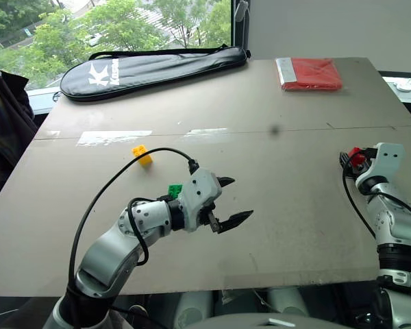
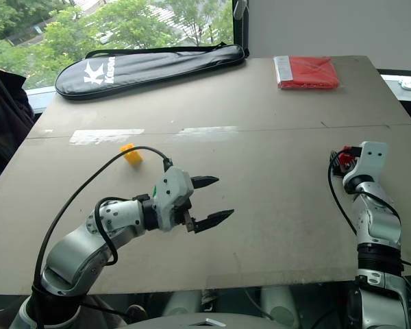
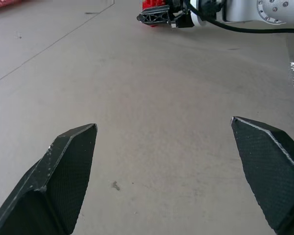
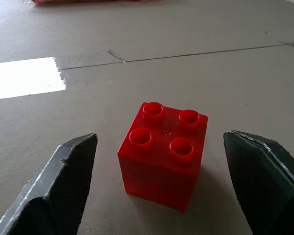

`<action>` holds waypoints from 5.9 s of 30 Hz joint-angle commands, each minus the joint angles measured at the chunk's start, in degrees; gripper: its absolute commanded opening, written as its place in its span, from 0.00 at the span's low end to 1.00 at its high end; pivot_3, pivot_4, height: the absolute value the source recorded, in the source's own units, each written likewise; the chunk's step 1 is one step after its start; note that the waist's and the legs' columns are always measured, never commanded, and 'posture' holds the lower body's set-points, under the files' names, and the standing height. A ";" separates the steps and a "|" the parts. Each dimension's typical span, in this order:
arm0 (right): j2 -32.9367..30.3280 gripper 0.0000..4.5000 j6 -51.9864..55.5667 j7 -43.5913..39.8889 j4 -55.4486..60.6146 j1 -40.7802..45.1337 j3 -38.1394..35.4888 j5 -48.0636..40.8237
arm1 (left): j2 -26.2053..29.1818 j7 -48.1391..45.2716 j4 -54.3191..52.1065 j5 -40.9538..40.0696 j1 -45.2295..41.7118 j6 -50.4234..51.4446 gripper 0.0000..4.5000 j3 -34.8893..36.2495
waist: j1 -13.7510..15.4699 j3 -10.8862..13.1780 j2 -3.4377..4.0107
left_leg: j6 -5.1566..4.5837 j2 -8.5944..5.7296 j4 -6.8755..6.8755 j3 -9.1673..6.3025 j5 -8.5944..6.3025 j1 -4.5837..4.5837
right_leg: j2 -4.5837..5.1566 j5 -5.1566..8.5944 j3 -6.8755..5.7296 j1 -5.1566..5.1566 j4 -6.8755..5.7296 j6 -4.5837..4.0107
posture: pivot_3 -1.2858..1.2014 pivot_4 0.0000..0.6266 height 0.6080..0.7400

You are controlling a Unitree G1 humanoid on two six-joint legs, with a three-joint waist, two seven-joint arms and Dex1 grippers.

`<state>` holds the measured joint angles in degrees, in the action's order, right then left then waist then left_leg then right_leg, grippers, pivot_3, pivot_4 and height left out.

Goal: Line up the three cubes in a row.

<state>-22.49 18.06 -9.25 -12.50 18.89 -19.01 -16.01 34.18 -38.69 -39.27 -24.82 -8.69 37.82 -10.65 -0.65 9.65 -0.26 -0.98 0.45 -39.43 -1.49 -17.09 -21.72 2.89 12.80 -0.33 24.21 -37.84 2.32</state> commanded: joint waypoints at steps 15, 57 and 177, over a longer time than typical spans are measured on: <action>1.97 0.29 6.91 -2.99 28.12 -16.05 5.30 -2.09 | 2.67 -5.18 2.31 -0.48 -1.28 -3.93 1.00 0.48 | 0.01 0.00 0.00 | 0.00 0.01 0.03 -0.18 0.00 -0.01 | 0.00 0.01 0.00 0.04 -0.01 0.01 | 0.52 0.24 0.70; 24.35 0.29 11.49 14.71 45.09 -26.08 31.19 14.96 | 7.53 -12.08 6.04 -0.43 -3.73 -3.25 1.00 2.08 | -0.17 0.04 -0.07 | 0.04 0.06 0.04 -0.32 0.02 -0.18 | -0.06 0.27 0.03 0.31 -0.05 0.03 | 0.52 0.24 0.70; -13.16 1.00 -20.83 -61.94 30.83 -37.75 -1.42 -23.65 | -22.62 -37.92 97.99 23.61 -40.72 -62.05 0.28 -5.13 | 1.47 0.32 -0.55 | 0.02 -0.08 -0.17 -0.36 0.02 0.09 | -0.01 0.08 -0.30 -0.38 0.07 0.19 | 0.52 0.24 0.70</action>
<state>-35.70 -1.63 -70.98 17.00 -19.08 -19.23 -39.13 12.02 -76.15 57.94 -2.26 -49.40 -23.77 -15.67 0.81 9.96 -0.81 -0.96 0.37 -39.60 -1.85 -17.07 -21.63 2.88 12.88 -0.64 23.83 -37.77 2.51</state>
